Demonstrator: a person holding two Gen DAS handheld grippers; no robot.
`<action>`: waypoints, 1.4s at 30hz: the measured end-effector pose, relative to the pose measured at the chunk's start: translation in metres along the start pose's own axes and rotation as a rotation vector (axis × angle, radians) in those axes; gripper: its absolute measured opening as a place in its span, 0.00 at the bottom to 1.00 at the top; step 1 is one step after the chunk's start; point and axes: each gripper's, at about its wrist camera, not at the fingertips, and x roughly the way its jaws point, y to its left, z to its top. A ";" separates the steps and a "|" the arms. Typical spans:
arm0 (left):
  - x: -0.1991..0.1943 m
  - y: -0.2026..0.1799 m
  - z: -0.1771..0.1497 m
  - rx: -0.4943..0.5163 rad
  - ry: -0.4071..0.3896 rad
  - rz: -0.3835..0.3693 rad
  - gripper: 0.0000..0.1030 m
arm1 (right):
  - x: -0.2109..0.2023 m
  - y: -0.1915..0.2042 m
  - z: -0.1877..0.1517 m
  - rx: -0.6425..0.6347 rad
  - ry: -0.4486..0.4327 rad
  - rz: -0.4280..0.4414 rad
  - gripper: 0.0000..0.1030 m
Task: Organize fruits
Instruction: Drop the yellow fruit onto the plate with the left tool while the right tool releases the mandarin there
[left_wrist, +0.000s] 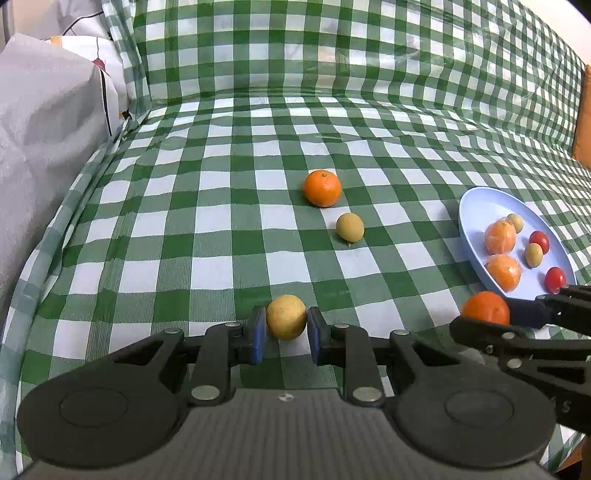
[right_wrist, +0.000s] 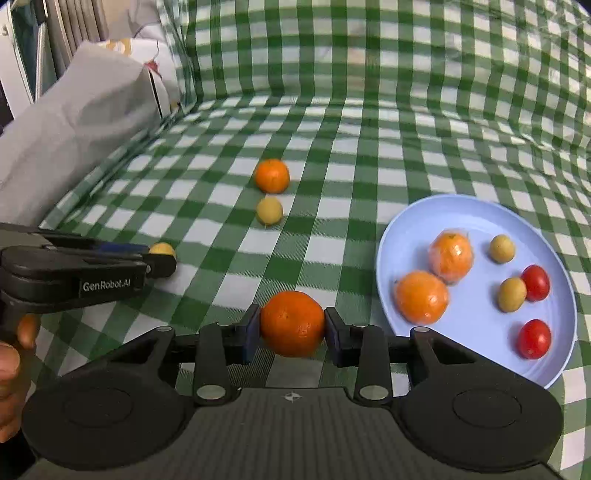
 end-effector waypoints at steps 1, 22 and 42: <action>0.000 -0.001 0.000 0.003 -0.002 0.001 0.25 | -0.002 -0.001 0.000 -0.004 -0.010 -0.004 0.37; -0.038 -0.008 0.013 0.067 -0.126 -0.017 0.25 | -0.056 -0.069 0.017 0.119 -0.275 -0.123 0.37; -0.016 -0.150 0.037 0.424 -0.149 -0.372 0.25 | -0.041 -0.152 0.027 0.283 -0.131 -0.197 0.37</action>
